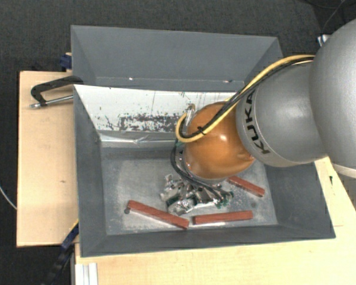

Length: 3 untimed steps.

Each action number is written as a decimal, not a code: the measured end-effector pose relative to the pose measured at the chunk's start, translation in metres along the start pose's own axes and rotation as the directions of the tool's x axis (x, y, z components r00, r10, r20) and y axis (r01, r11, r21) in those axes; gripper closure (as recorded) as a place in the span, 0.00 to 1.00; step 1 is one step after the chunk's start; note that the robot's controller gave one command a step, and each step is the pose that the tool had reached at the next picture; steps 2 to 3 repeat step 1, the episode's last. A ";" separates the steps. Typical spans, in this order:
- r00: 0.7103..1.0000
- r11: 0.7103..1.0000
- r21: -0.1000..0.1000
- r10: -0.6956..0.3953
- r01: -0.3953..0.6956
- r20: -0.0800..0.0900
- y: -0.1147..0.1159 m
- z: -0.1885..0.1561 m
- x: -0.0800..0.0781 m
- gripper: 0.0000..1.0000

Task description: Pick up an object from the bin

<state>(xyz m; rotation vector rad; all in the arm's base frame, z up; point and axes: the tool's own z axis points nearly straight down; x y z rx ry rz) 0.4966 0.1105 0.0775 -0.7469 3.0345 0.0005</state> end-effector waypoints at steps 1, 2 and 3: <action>1.000 1.000 -0.003 0.007 -0.007 -0.009 -0.012 -0.151 -0.030 1.00; 1.000 1.000 -0.003 0.007 -0.007 -0.009 -0.012 -0.151 -0.030 1.00; 1.000 1.000 -0.003 0.007 -0.007 -0.009 -0.012 -0.151 -0.030 1.00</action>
Offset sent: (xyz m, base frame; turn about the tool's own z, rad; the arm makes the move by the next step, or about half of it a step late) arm 0.0000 0.0000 0.0000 0.0000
